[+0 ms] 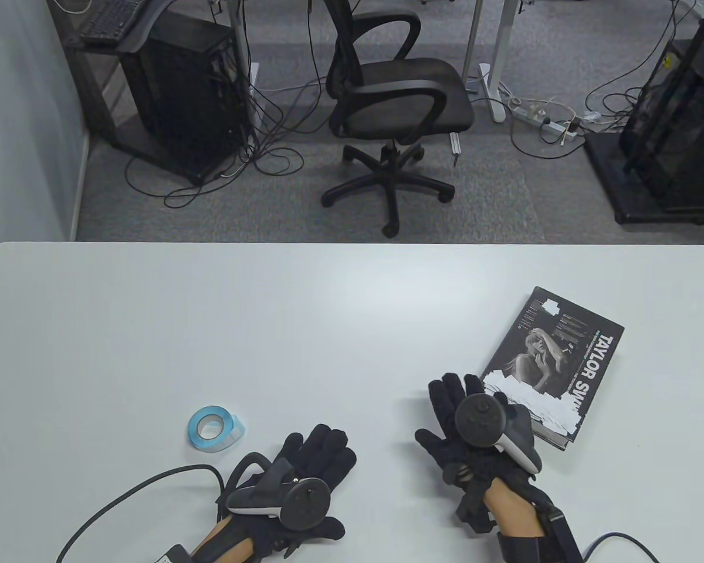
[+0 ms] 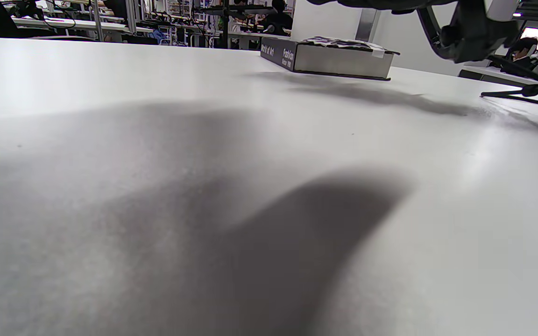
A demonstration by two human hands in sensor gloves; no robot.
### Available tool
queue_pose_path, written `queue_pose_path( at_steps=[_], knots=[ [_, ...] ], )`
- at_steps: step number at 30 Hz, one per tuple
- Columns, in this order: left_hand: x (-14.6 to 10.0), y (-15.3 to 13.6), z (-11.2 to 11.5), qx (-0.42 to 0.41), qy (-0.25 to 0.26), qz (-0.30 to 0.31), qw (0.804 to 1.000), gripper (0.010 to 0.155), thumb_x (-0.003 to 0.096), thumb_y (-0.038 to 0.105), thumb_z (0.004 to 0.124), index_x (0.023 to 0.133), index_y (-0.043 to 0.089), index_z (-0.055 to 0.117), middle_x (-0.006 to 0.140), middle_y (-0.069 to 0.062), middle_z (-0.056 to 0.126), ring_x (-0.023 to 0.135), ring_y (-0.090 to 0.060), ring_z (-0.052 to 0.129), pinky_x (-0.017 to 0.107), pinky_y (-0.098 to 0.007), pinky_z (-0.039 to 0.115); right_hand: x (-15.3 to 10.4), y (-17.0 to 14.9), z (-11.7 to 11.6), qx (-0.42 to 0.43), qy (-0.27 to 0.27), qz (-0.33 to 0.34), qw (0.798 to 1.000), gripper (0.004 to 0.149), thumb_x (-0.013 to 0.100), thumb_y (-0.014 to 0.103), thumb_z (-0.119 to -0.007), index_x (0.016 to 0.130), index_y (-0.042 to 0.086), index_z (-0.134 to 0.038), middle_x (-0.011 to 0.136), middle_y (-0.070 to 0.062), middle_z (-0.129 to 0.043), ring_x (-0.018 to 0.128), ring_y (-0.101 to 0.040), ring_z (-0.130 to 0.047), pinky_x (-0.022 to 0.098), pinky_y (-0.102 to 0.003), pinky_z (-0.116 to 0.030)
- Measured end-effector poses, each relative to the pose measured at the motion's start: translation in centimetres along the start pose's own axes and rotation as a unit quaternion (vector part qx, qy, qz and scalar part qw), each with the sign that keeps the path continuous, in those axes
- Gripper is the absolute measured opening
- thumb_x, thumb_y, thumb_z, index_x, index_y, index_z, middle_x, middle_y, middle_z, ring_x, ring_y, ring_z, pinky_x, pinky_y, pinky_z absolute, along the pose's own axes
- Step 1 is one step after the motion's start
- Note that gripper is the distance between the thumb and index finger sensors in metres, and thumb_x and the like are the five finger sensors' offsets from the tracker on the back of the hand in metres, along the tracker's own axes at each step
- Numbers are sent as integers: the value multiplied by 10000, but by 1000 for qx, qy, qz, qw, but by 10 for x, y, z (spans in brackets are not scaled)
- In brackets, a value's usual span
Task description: Tear off one label from label roll
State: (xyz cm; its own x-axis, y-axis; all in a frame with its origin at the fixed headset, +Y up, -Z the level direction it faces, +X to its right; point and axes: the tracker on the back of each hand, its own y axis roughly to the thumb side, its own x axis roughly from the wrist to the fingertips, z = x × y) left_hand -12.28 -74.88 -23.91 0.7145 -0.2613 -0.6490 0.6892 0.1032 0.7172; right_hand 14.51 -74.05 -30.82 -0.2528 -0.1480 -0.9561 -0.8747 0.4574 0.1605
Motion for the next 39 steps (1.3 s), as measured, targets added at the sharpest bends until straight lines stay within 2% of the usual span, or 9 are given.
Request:
queue_pose_path(
  at_steps=[8,16,31,39],
  knots=[
    [2,-8,0,-3,-2,-13,1000,981,364,713,506,981,213,-71,1058,-93,-130,1039,-374,-22,700,-643,170,-6,45,-25,-24,52,72,996,811,420,611,-683,1019,330,-214,1125,-24,-115,1045,-351,-27,648,-656,8],
    [5,-17,-1,-1,-2,-31,1000,985,365,714,505,974,210,-81,1055,-95,-136,1039,-375,-24,701,-643,170,-5,64,-43,-34,91,102,990,828,412,631,-672,1015,337,-187,1119,-18,-77,1036,-346,10,640,-653,28],
    [12,-27,4,18,-16,-41,999,993,364,717,509,971,204,-88,1053,-97,-139,1038,-375,-29,700,-645,164,-3,69,-60,-63,133,105,983,841,406,639,-678,1004,364,-155,1101,5,-6,1013,-325,81,626,-640,68],
    [18,-36,11,41,-40,-52,997,997,367,720,510,973,204,-90,1053,-97,-146,1037,-376,-39,699,-647,155,1,67,-64,-87,150,94,980,886,395,654,-692,969,397,-68,1071,26,75,987,-302,147,613,-629,101]
  ],
)
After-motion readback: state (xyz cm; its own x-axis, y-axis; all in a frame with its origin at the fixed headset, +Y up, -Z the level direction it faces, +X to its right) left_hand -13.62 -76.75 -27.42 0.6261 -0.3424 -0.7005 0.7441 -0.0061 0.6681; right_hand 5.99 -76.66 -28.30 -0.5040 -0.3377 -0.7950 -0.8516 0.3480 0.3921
